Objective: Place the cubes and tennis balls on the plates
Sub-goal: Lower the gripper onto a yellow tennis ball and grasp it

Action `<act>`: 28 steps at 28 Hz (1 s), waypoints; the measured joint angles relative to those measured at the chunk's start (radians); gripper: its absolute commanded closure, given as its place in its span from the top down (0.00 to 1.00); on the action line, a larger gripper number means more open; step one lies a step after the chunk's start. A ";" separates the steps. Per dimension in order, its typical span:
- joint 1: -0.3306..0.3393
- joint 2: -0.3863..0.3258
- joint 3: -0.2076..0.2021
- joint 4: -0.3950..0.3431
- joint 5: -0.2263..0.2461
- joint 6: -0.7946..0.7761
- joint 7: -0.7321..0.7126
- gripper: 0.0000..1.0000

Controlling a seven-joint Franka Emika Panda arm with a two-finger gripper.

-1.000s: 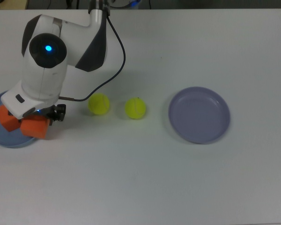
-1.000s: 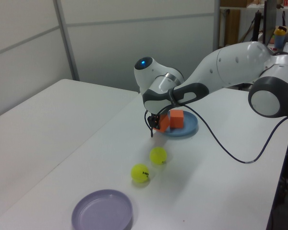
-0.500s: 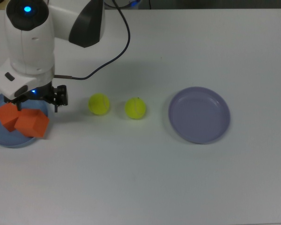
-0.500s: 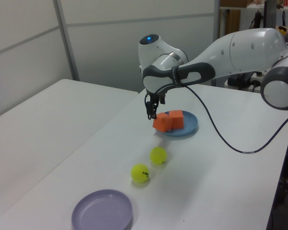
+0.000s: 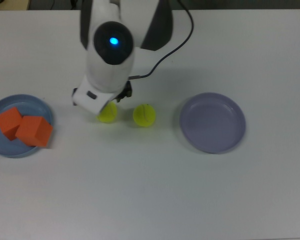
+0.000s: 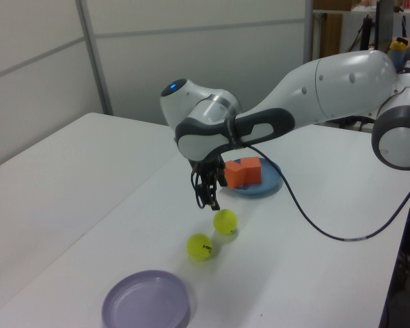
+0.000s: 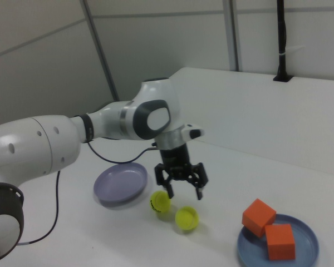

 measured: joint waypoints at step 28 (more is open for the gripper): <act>0.024 0.119 0.001 -0.010 -0.091 0.010 0.053 0.00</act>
